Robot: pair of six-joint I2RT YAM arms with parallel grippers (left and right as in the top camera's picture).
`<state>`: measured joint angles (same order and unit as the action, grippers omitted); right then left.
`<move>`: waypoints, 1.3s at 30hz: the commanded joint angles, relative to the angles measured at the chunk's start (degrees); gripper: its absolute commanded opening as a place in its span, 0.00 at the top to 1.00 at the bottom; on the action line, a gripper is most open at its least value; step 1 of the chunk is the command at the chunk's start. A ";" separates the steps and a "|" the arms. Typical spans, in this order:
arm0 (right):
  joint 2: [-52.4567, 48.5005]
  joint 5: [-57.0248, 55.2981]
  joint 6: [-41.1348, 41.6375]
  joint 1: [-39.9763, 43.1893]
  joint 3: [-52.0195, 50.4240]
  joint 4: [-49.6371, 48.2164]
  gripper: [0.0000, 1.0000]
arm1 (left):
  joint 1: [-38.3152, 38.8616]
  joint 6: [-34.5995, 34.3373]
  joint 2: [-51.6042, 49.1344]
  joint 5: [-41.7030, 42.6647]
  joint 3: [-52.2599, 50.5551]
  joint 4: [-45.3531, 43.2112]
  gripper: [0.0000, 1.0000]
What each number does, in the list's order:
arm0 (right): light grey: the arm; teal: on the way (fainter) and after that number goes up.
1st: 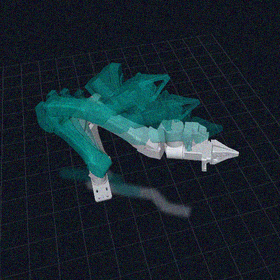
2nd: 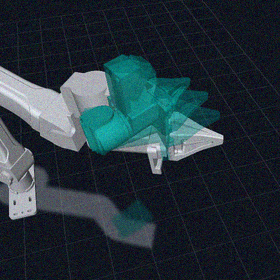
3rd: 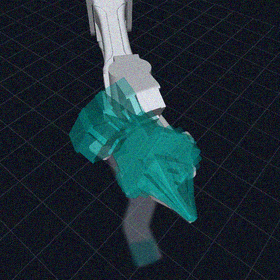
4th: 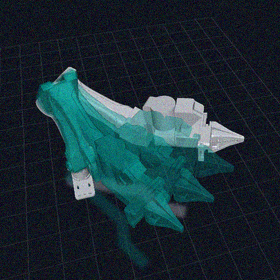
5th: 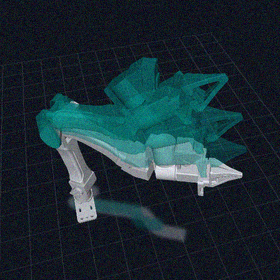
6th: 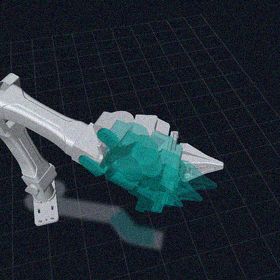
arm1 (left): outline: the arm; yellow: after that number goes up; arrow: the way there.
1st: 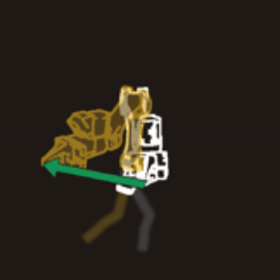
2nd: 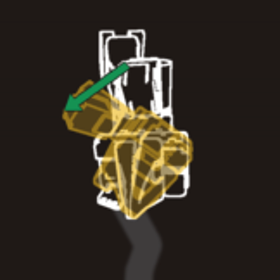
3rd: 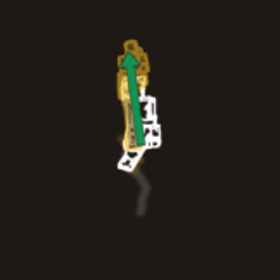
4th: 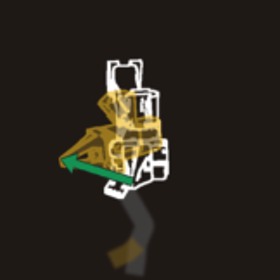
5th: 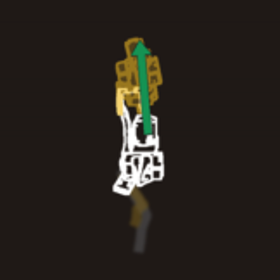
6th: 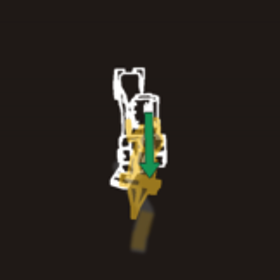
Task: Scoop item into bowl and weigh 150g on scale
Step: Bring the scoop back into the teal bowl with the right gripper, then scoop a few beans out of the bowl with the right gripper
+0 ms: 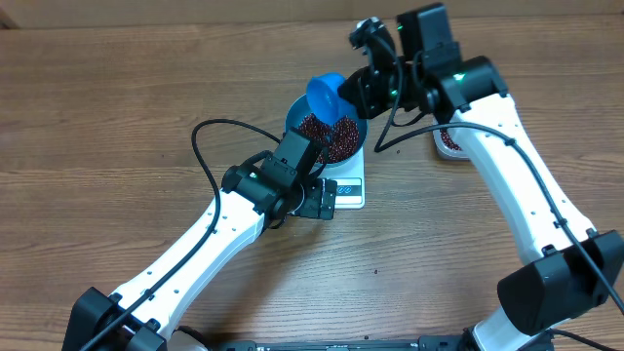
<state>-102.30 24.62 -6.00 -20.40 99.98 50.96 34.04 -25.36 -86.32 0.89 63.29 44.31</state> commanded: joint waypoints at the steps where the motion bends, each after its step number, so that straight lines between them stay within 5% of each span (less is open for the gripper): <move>1: -1.40 -6.80 -3.78 -2.16 1.22 -0.15 0.96 | 0.11 -0.57 -0.57 0.20 -0.26 -0.04 0.00; 33: -10.78 -6.97 -7.52 -2.91 -1.38 2.60 0.96 | 0.11 -0.57 -0.57 0.20 -0.26 -0.04 0.01; 39: -10.75 0.17 -7.34 -2.89 -1.33 4.87 0.96 | 0.11 -0.57 -0.57 0.20 -0.26 -0.04 0.00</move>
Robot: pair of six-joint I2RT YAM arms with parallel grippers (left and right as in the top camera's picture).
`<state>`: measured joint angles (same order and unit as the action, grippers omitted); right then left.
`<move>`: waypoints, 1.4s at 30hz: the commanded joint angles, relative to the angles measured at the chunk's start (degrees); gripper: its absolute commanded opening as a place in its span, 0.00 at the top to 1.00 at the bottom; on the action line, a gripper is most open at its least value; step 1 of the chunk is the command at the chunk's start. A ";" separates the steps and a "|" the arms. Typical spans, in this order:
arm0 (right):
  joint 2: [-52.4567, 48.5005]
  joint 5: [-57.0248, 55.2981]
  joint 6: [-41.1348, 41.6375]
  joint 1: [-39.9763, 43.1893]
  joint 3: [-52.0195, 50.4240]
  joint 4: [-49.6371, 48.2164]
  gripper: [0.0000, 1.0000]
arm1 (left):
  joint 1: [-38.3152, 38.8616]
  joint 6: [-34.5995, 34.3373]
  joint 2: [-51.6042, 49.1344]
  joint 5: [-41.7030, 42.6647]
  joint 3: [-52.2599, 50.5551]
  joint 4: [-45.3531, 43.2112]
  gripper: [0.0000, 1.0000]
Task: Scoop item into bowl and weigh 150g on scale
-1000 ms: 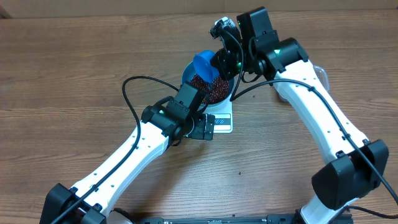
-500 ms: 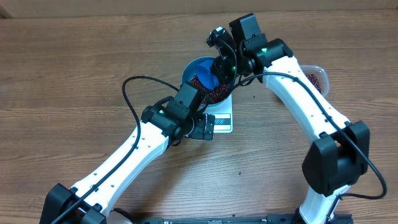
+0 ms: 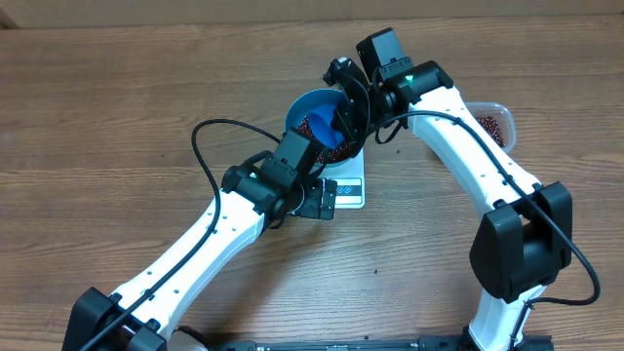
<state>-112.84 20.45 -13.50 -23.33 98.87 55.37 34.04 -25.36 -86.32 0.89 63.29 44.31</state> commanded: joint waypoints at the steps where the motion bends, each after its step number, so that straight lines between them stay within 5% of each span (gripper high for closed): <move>1: -0.22 5.01 0.15 0.04 -0.11 0.46 0.96 | 0.11 -0.57 -0.57 0.20 -0.26 -0.04 0.00; 15: 0.11 7.52 7.96 2.38 4.15 0.76 0.96 | 0.11 -0.57 -0.57 0.20 -0.26 -0.04 0.01; 32: 1.09 23.08 7.91 6.73 4.39 1.75 0.96 | 0.07 -0.57 -0.57 0.20 -0.26 -0.04 0.00; 42: 5.01 23.15 7.91 9.27 4.42 -1.05 0.96 | 0.02 -0.57 -0.57 0.20 -0.26 -0.04 0.00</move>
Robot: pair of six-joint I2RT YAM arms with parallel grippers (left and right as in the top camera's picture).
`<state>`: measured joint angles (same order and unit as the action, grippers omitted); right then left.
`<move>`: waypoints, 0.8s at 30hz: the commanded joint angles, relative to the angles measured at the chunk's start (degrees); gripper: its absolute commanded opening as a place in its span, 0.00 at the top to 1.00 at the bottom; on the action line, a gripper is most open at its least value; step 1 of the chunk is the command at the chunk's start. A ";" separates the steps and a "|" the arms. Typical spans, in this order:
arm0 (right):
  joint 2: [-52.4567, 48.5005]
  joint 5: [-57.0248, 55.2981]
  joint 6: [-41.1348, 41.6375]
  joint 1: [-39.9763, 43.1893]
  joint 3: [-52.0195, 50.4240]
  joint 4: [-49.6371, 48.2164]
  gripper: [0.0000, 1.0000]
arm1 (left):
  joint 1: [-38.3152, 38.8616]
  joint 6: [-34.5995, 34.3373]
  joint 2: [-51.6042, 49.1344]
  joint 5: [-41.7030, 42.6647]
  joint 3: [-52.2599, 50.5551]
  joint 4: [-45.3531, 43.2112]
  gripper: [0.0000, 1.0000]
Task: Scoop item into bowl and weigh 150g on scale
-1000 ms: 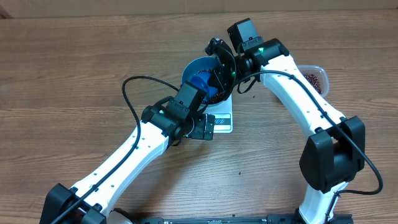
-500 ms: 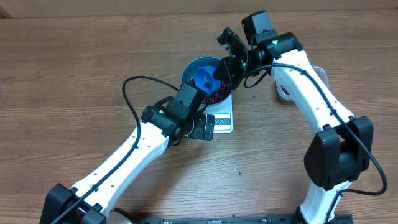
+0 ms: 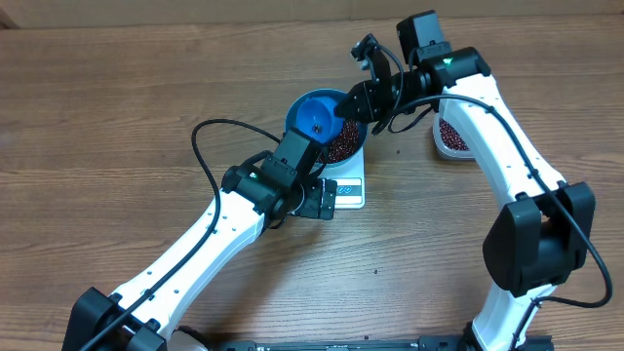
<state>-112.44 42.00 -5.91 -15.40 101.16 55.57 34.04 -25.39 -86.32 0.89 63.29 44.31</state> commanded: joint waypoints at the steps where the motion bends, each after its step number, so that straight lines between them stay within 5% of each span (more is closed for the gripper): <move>1: 5.11 1.57 0.33 1.70 2.12 -1.66 0.96 | 0.09 -0.55 -0.57 0.20 -0.26 -0.04 0.01; 24: 6.27 -0.66 0.33 9.64 2.10 -2.27 0.96 | 0.09 -0.55 -0.57 0.20 -0.26 -0.02 0.01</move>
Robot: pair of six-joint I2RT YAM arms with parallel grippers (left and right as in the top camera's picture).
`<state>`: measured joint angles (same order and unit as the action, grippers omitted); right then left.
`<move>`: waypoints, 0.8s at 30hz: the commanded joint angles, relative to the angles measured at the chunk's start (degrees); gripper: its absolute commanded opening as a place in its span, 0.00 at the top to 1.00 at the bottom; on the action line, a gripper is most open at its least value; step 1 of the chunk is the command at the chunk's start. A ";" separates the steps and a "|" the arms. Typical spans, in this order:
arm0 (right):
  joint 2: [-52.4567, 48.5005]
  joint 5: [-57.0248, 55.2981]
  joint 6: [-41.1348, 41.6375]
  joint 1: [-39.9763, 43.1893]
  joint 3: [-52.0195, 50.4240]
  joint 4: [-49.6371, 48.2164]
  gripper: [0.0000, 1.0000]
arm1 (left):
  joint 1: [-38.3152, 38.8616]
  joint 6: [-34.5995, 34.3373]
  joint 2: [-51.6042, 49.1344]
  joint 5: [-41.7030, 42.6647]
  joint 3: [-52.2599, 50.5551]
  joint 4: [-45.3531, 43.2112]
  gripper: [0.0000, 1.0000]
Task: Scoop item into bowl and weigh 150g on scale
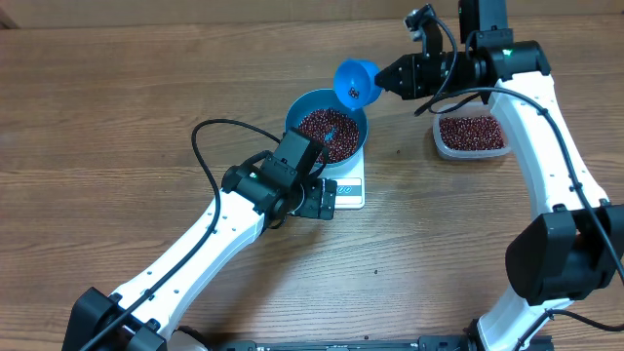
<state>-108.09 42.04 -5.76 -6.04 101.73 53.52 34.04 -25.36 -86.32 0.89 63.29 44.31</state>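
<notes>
A blue bowl (301, 110) holding red beans (327, 130) stands on a white scale (351, 187) at mid table. My right gripper (388, 76) is shut on the handle of a blue scoop (355, 78), which hangs just beyond the bowl's far right rim, tilted, with a few beans in it. A clear container of red beans (470, 134) lies under the right arm. My left gripper (302, 156) sits at the bowl's near left side; its fingers are hidden under the wrist.
A black cable (210, 146) loops over the table left of the left arm. The scale's display (345, 191) faces the front, partly covered by the left arm. A few stray beans lie on the wood near the front.
The right gripper has moved with the scoop from over the left part of the bowl to above and right of its far rim, nearer the container. The left arm has not moved.
The scoop was first held tilted over the bowl's far rim. Then it was down among the beans in the bowl. Then it lay over the bowl's left part, nearly empty. Now it is outside the bowl. The left arm stayed at the bowl throughout.
</notes>
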 commanded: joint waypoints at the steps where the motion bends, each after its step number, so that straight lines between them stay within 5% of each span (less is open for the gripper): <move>1: 1.92 -2.10 0.17 0.28 1.53 -0.07 0.96 | -0.02 -0.57 -0.57 0.20 -0.26 -0.02 0.01; 24: 1.90 -5.33 -0.04 0.28 1.51 1.07 0.96 | 0.07 -0.57 -0.57 0.20 -0.26 -0.02 0.00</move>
<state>-108.09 37.01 -5.78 -5.98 101.73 54.85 34.04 -25.36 -86.32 0.89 63.29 44.31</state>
